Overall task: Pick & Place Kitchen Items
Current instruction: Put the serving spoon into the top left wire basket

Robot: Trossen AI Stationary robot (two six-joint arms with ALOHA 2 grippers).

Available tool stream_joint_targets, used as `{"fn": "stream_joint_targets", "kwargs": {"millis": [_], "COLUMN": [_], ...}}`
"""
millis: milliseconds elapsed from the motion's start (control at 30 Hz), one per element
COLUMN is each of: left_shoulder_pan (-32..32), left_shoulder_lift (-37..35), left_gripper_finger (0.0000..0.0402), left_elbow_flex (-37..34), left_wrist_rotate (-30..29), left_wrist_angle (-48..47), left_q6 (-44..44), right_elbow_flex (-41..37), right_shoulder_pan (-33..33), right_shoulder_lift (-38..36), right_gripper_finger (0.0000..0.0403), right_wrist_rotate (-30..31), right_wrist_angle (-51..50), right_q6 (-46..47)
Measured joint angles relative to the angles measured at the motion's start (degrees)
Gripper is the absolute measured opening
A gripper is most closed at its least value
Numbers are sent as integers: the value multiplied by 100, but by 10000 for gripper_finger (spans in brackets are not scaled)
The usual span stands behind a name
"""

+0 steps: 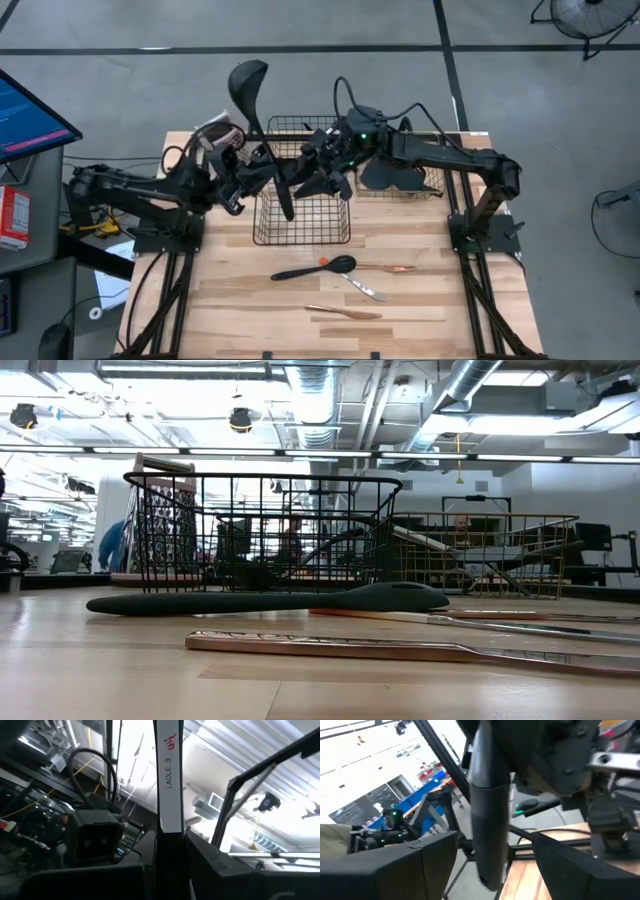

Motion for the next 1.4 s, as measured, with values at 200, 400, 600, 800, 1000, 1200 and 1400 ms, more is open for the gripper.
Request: {"fn": "stream_joint_targets", "kwargs": {"millis": [200, 400, 600, 800, 1000, 1200, 1400], "left_shoulder_pan": [196, 241, 236, 225, 225, 225, 225], "left_shoulder_lift": [93, 194, 267, 429, 535, 691, 721], "left_gripper_finger": [53, 53, 53, 53, 53, 53, 53], "left_elbow_flex": [-2, 0, 0, 2, 20, 54, 57], "left_wrist_rotate": [18, 29, 208, 230, 223, 303, 346], "left_wrist_angle": [23, 92, 88, 136, 99, 129, 119], "left_q6": [-25, -132, -346, -427, -429, -582, -626], "right_elbow_flex": [-2, -2, -2, 1, 1, 5, 9], "right_shoulder_pan": [71, 66, 66, 53, -2, -44, -42], "right_shoulder_lift": [-3, -3, -3, -3, -3, -19, -20], "right_gripper_finger": [255, 255, 255, 233, 183, 103, 103], "right_wrist_rotate": [-7, 16, 12, 21, 25, -41, -48], "right_wrist_angle": [88, 48, -75, -318, -579, -876, -992], "right_q6": [-27, -54, -321, -476, -541, -656, -675]}}
